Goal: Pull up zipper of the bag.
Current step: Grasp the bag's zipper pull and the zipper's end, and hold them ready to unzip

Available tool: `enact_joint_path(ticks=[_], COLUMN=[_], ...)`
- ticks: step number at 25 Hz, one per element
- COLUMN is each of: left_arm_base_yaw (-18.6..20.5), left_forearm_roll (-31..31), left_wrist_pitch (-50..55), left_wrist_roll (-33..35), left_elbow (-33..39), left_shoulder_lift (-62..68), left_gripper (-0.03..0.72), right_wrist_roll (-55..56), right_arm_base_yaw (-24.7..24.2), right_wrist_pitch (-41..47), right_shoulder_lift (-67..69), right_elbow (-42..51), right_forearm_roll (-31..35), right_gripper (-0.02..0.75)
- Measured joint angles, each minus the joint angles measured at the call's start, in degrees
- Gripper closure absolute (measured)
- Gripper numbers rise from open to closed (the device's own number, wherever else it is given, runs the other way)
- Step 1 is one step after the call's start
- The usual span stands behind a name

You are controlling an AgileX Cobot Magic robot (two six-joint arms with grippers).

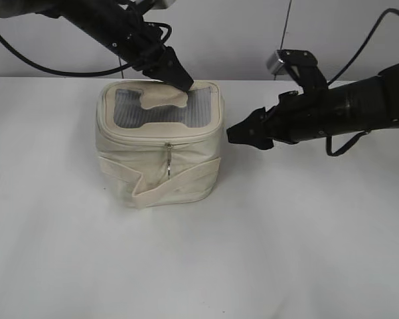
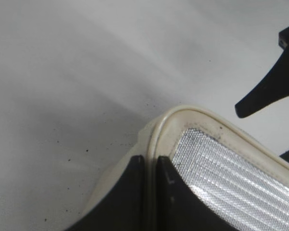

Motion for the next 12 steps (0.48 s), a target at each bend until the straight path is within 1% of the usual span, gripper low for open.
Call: enact_joint_path(ticks=[4,7,12], left_arm_base_yaw=[0.0,0.0,0.0], left_forearm_roll=[0.0,0.0,0.05], left_wrist_pitch=[0.0,0.0,0.06], left_wrist_roll=[-0.17,-0.17,-0.17], left_elbow=[0.0,0.0,0.0], left_shoulder_lift=[0.0,0.0,0.0], left_gripper=[0.65,0.65,0.65], right_wrist_roll=[-8.25,-10.35,-10.83], right_arm_base_yaw=[2.84,3.25,3.51], right_wrist_pitch=[-3.24,-4.55,-5.09], right_shoulder_lift=[1.15,2.73,6.11], right_elbow=[-0.06,-1.09,-4.2], right_forearm_roll=[9.66,11.52,11.94], right_gripper=[0.264,0.267,0.288])
